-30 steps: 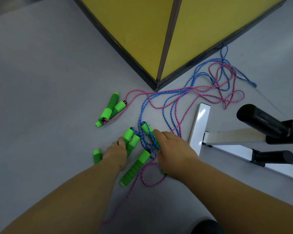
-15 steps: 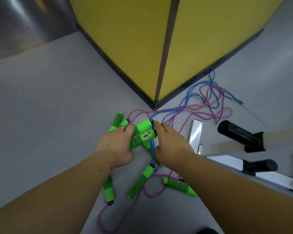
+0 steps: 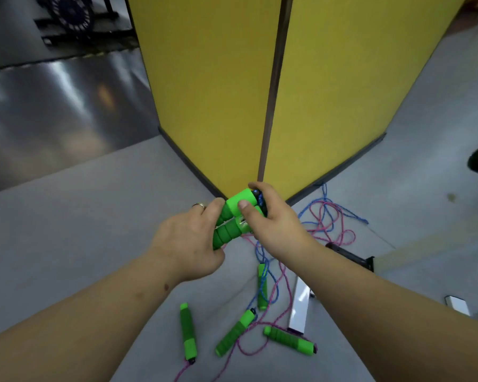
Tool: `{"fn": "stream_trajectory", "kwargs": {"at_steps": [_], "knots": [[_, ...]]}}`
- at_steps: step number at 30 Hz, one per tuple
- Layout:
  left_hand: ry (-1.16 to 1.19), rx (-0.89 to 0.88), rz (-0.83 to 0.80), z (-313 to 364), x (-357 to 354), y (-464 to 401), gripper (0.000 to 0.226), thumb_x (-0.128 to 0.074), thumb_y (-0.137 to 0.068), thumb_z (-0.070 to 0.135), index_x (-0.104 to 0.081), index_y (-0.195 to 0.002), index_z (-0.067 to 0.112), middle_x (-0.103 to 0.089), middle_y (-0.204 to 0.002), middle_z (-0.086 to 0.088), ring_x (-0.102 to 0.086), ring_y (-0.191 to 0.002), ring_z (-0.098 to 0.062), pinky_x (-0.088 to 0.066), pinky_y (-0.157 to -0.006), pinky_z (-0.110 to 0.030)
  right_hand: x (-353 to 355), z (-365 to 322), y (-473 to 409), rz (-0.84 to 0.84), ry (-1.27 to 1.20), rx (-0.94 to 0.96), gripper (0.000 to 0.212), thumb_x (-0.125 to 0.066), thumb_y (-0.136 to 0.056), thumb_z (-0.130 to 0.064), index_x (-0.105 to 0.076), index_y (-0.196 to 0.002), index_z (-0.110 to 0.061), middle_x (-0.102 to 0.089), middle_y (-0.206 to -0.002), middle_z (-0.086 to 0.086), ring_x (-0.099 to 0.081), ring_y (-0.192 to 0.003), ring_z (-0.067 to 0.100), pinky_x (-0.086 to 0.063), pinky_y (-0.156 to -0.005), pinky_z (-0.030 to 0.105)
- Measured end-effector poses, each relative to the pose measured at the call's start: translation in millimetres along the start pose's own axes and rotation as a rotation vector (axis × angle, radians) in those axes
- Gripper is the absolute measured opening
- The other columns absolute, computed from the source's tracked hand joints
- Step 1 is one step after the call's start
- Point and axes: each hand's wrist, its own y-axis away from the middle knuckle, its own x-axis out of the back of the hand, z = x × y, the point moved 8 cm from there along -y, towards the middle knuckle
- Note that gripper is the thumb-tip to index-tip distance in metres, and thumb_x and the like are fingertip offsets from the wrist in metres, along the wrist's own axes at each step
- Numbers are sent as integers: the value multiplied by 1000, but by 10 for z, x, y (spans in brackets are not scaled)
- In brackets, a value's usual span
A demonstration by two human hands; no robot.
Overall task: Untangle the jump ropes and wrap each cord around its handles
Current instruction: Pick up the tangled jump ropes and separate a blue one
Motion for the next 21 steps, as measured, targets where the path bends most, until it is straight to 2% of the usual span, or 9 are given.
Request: {"fn": "stream_trajectory", "kwargs": {"at_steps": [3, 8, 9, 11, 12, 14, 18, 20, 21], "knots": [[-23, -4, 28, 155, 419, 124, 89, -62, -77, 55, -19, -150, 28, -56, -126, -1, -65, -105, -32, -52, -75, -38, 208, -366, 138, 97, 3, 47, 28, -55, -98, -47, -56, -121, -30, -65, -95, -13, -62, -87, 4, -48, -72, 22], [-99, -32, 163, 465, 1079, 253, 92, -62, -75, 50, -21, -153, 25, -52, -124, -4, -59, -106, -30, -54, -78, -41, 547, -882, 401, 230, -26, 121, 22, -55, -100, -42, -57, -113, -25, -63, -85, -10, -57, -71, -4, -42, -60, 11], [-132, -38, 190, 541, 1210, 267, 90, -63, -76, 47, -22, -152, 26, -53, -121, -3, -58, -104, -30, -53, -76, -39, 617, -968, 459, 243, -48, 122, 21, -54, -100, -41, -57, -112, -24, -63, -85, -9, -57, -71, -2, -43, -60, 12], [-174, -28, 224, 676, 1453, 299, 84, -64, -78, 41, -23, -150, 27, -53, -118, -3, -58, -103, -30, -45, -72, -37, 728, -1091, 550, 236, -75, 110, 21, -52, -101, -42, -56, -112, -24, -64, -87, -5, -59, -75, 9, -48, -67, 23], [-190, -24, 231, 743, 1563, 320, 80, -63, -79, 37, -23, -148, 28, -53, -116, -3, -59, -103, -31, -42, -72, -38, 778, -1154, 591, 220, -70, 103, 21, -51, -102, -42, -55, -113, -25, -64, -87, -3, -59, -75, 13, -49, -68, 29], [-236, -28, 240, 855, 1751, 361, 72, -61, -81, 32, -26, -144, 27, -56, -112, -4, -61, -102, -31, -42, -74, -39, 845, -1249, 668, 141, -48, 88, 22, -49, -102, -44, -52, -116, -27, -61, -84, -5, -57, -72, 13, -47, -66, 30], [-314, -87, 188, 910, 1981, 445, 60, -56, -86, 29, -28, -139, 30, -56, -111, -3, -63, -102, -30, -37, -71, -38, 912, -1429, 913, -235, 62, 60, 40, -65, -95, -41, -44, -128, -30, -62, -96, -11, -57, -71, -6, -45, -64, 13], [-244, -89, 138, 848, 2087, 497, 56, -54, -87, 28, -31, -138, 34, -57, -111, -2, -63, -102, -30, -39, -70, -37, 983, -1461, 1021, -348, 250, 76, 32, -70, -93, -32, -50, -118, -30, -63, -94, -6, -57, -70, 0, -47, -68, 18], [-176, -67, 106, 798, 2134, 512, 55, -54, -87, 28, -33, -136, 36, -57, -111, -1, -63, -103, -30, -41, -70, -36, 1042, -1464, 1037, -329, 395, 88, 21, -66, -95, -32, -52, -110, -30, -60, -87, -5, -54, -69, 6, -46, -67, 24]]}}
